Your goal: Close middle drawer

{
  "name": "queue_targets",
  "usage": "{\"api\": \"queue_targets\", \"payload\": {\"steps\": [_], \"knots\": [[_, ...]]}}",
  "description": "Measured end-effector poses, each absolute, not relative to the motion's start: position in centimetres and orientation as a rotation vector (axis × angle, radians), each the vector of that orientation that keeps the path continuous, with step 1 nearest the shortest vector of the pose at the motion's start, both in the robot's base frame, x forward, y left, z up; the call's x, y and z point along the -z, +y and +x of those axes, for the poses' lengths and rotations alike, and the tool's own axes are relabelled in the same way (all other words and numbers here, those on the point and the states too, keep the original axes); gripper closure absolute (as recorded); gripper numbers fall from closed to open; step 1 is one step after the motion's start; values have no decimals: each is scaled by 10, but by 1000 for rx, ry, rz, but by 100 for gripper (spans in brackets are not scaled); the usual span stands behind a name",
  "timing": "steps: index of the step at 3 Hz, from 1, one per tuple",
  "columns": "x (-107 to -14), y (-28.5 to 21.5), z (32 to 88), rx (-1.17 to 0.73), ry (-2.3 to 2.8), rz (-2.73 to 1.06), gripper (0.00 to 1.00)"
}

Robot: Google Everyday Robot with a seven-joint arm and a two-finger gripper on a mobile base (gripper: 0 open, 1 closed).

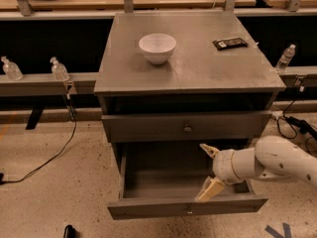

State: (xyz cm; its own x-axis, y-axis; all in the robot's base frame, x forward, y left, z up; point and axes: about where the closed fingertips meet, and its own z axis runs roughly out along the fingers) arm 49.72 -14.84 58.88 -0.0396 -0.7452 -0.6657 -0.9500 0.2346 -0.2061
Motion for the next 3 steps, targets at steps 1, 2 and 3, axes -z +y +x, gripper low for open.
{"api": "queue_targets", "payload": {"steps": [1,2,3], "knots": [[-588,-148,497,-385,1826,-1566,0],[-586,-148,495,-386,1802,-1591,0],[-554,-164,489,-234,1869,-1704,0]]}}
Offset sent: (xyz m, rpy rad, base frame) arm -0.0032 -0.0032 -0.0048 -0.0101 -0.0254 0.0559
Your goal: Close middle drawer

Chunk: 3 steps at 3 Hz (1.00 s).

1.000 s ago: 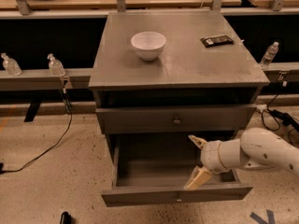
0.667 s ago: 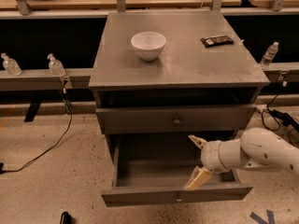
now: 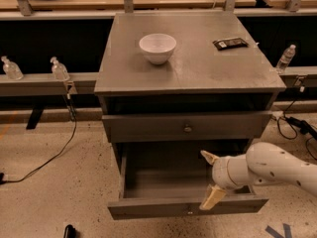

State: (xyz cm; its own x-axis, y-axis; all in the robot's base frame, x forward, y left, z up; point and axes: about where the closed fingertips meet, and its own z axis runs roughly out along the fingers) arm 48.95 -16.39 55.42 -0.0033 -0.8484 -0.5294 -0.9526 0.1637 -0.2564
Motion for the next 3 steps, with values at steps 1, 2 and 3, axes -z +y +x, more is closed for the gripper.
{"api": "queue_targets", "payload": {"steps": [1,2,3], "knots": [[-555,-163,491,-231,1856,-1702,0],[-540,-162,489,-259,1853,-1745,0],[-505,-163,483,-264,1874,-1828,0]]}}
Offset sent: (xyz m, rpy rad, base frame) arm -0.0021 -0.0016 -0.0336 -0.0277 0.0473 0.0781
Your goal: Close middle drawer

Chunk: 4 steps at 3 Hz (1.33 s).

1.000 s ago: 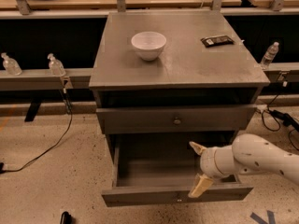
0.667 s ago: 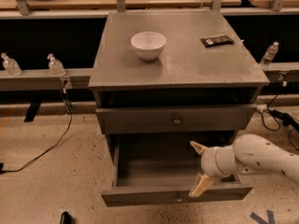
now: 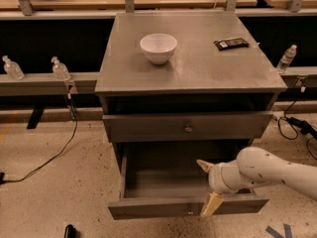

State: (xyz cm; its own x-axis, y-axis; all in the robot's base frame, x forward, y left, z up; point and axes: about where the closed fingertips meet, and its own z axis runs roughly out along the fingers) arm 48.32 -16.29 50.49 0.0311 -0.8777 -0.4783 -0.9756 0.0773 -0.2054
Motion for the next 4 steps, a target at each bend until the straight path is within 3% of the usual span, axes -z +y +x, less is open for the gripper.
{"api": "queue_targets", "payload": {"steps": [3,4], "knots": [[-450,-178,488,-60,1823,-1949,0],[-436,-191,508,-31,1827,-1891,16]]}}
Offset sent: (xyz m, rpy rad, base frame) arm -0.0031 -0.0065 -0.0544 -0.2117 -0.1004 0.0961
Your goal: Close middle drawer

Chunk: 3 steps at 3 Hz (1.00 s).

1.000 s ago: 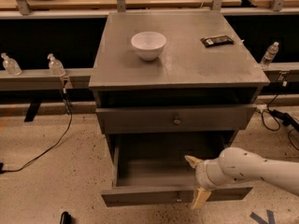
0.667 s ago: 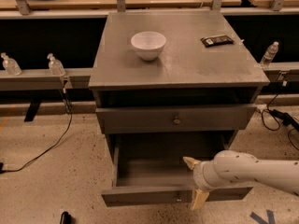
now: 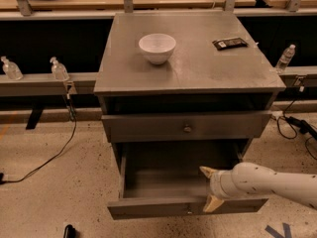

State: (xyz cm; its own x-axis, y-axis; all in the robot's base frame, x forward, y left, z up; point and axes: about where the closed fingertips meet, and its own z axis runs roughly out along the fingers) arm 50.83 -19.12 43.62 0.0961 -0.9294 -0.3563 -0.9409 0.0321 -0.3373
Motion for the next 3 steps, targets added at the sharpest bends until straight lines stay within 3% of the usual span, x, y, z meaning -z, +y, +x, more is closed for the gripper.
{"api": "queue_targets", "payload": {"steps": [1,3], "knots": [[-425,-208,526,-3,1849,-1836,29],[-430,-208,526,-3,1849,-1835,26]]}}
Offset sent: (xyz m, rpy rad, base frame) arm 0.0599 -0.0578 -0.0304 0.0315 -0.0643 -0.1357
